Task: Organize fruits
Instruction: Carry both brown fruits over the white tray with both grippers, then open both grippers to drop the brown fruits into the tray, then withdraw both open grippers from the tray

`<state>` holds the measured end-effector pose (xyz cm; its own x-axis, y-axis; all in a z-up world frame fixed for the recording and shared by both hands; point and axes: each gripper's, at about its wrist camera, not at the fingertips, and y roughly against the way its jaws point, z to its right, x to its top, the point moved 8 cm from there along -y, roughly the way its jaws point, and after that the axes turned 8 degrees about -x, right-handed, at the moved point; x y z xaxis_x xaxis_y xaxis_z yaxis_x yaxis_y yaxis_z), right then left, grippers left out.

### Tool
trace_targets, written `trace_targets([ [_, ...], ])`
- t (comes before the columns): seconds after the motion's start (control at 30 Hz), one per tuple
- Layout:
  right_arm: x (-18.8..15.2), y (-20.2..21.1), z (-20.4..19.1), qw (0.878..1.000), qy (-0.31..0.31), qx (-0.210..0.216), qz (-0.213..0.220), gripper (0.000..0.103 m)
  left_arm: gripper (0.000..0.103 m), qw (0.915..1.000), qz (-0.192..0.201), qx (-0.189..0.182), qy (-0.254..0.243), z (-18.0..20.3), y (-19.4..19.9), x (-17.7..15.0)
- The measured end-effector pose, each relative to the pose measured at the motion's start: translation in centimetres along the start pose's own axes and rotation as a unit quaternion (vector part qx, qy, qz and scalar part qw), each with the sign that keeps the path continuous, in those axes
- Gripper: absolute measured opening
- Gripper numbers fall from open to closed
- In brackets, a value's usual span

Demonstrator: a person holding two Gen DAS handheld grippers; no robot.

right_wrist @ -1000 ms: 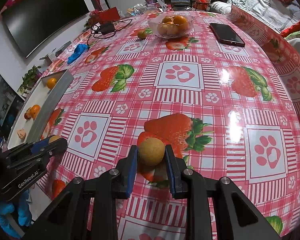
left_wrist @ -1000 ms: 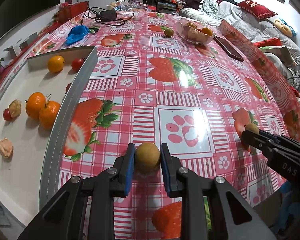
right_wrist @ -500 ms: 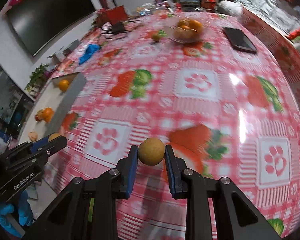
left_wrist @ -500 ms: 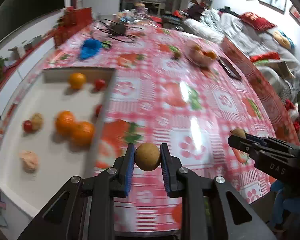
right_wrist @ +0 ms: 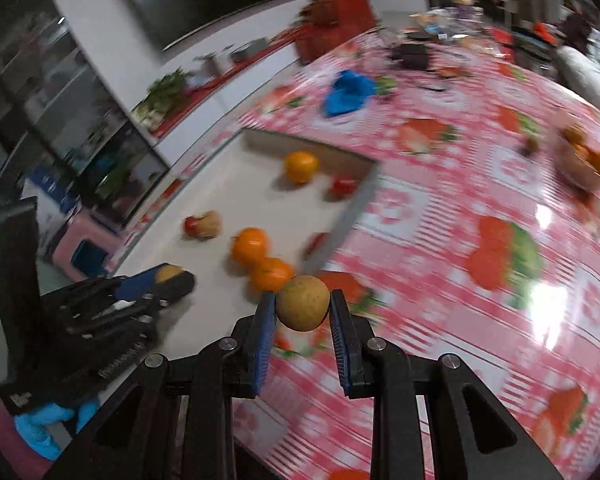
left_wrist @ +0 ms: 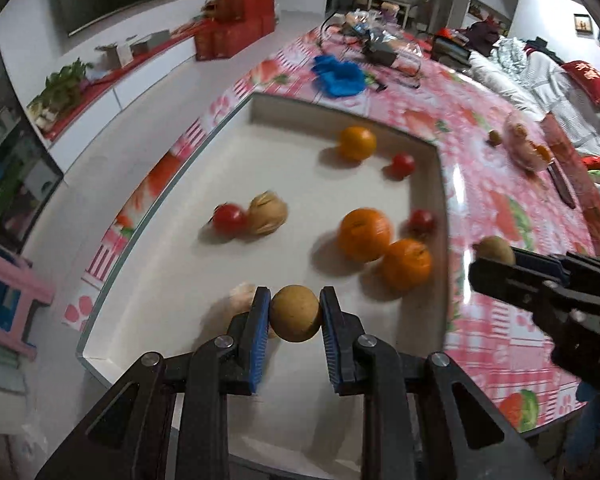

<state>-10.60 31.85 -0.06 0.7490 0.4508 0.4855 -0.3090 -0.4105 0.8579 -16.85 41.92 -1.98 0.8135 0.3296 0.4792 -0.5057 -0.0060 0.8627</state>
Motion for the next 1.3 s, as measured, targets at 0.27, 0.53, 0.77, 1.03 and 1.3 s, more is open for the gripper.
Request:
trace_targets([
  [0.27, -0.1, -3.1, -2.3, 0.998, 0.036, -0.009, -0.043, 0.029, 0.064, 0.9998, 0.013, 0.012, -0.009, -0.3, 0.0, -0.2],
  [0.53, 0.6, -2.0, -1.2, 0.998, 0.036, -0.035, -0.029, 0.072, 0.082, 0.9997, 0.017, 0.002, 0.018, -1.5, 0.4, -0.3],
  [0.77, 0.5, -1.5, -1.7, 0.995, 0.064, -0.068, -0.035, 0.095, 0.103, 0.9995, 0.028, 0.014, -0.006, -0.8, 1.3, -0.4],
  [1.03, 0.4, -1.0, -1.7, 0.991, 0.084, -0.096, -0.034, 0.103, 0.103, 0.9989, 0.029, 0.031, -0.02, -0.7, 1.3, -0.4],
  [1.3, 0.2, -0.8, -1.8, 0.992, 0.085, -0.091, -0.038, 0.103, 0.103, 0.9986, 0.026, 0.036, -0.03, -0.2, 1.7, -0.5],
])
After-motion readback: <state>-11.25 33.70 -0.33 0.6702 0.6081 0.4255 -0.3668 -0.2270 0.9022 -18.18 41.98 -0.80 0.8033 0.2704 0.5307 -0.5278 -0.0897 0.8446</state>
